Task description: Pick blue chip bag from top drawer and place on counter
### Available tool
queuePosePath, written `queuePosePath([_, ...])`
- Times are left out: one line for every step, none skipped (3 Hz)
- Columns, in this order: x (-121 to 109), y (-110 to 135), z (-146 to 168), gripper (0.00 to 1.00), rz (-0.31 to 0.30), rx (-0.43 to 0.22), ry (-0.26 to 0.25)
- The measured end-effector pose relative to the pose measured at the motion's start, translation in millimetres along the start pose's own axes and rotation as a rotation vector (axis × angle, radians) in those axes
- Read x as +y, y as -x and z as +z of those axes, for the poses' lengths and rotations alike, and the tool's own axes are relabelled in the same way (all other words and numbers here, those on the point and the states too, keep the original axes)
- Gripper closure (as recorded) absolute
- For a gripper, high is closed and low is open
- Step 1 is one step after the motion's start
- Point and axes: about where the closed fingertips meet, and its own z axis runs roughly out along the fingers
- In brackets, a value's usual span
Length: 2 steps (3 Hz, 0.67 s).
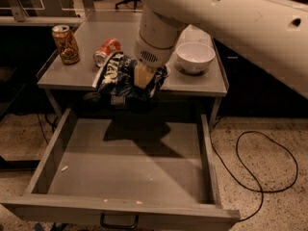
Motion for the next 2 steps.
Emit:
queuePosePath([-2.2, -2.4, 8.2, 1.00, 0.017, 0.016, 0.018])
queuePosePath([-27.7, -1.1, 19.9, 1.00, 0.072, 0.043, 0.023])
